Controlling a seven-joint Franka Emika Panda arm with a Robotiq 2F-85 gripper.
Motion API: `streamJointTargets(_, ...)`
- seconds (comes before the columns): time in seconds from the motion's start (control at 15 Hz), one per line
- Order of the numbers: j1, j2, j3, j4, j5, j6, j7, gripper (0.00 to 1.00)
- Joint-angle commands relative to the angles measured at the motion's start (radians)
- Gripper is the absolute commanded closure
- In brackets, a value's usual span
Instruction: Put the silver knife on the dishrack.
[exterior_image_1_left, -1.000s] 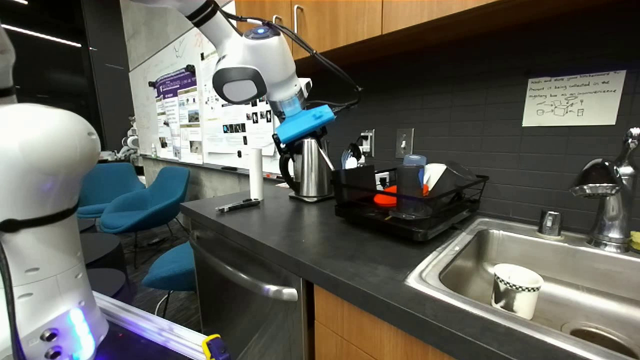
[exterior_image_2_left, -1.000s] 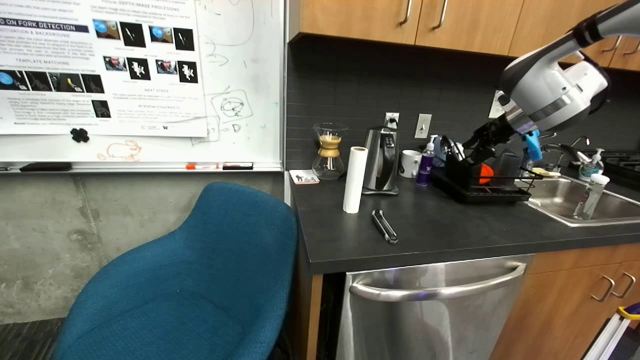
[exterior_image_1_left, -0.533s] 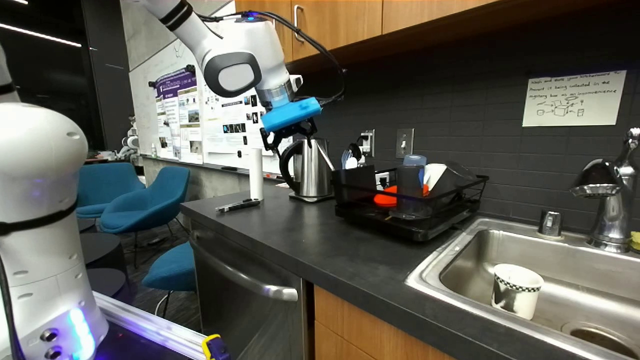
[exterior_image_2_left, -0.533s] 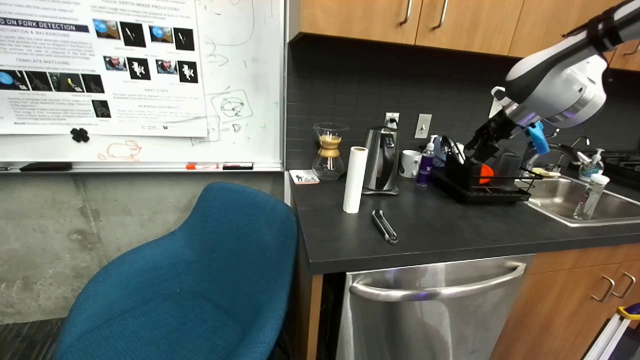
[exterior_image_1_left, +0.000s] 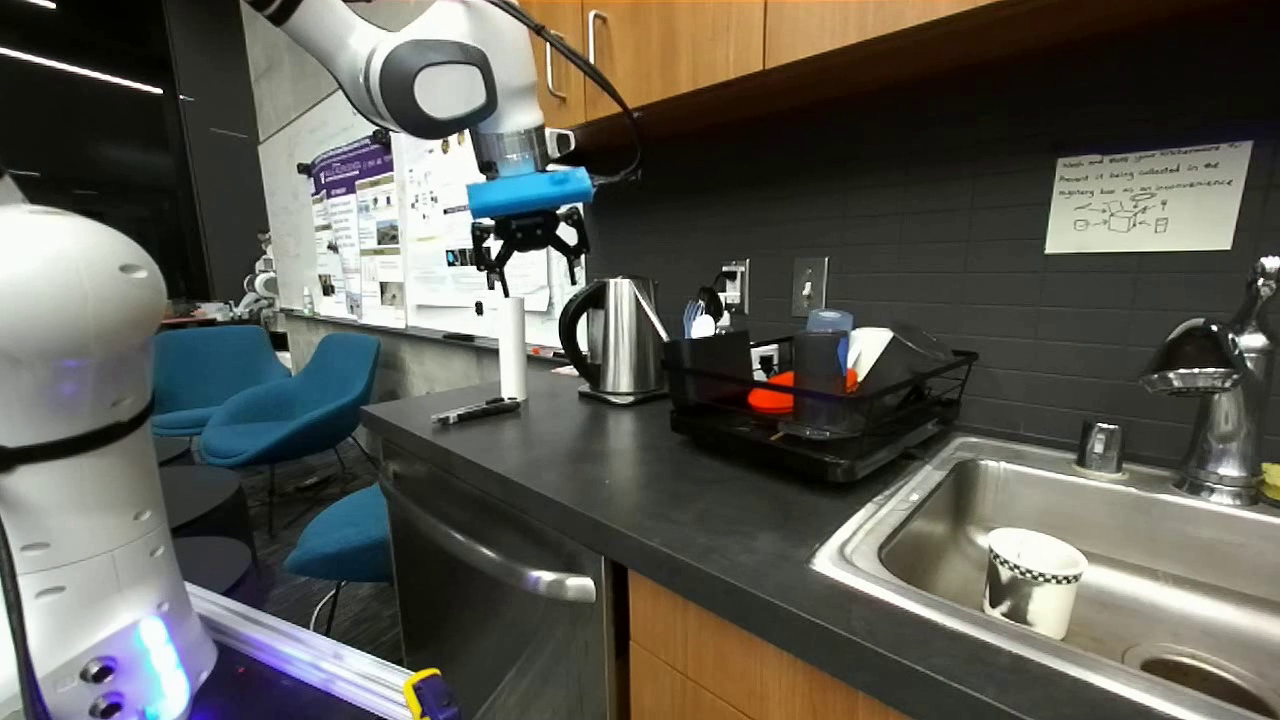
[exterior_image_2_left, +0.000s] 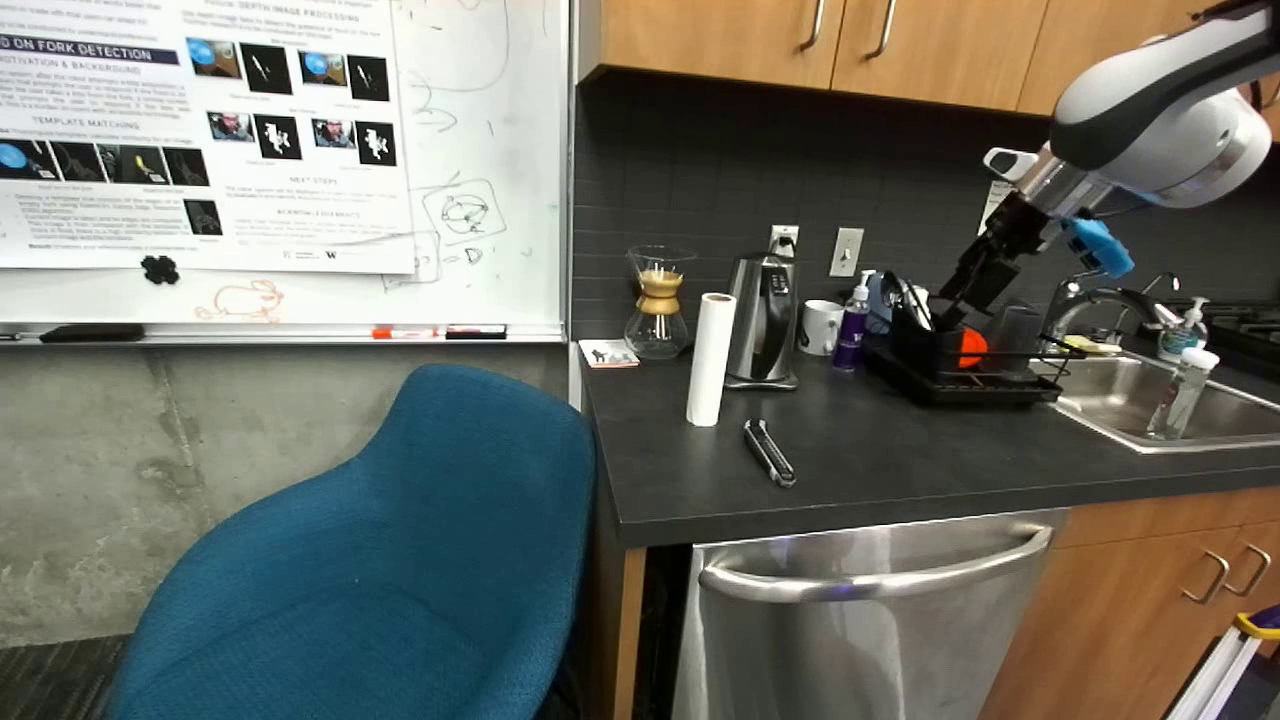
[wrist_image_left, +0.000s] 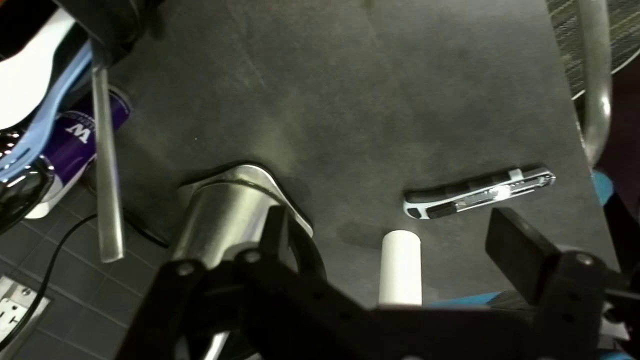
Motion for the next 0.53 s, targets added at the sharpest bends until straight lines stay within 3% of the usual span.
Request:
streamJointTargets(0.0, -0.014, -0.069, 0.031, -0.005, -0.052, -0.136, 0.137, 0.00)
streamJointTargets(0.47, -0.023, -0.126, 0.100, -0.009, -0.125, -0.266, 0.494, 0.00)
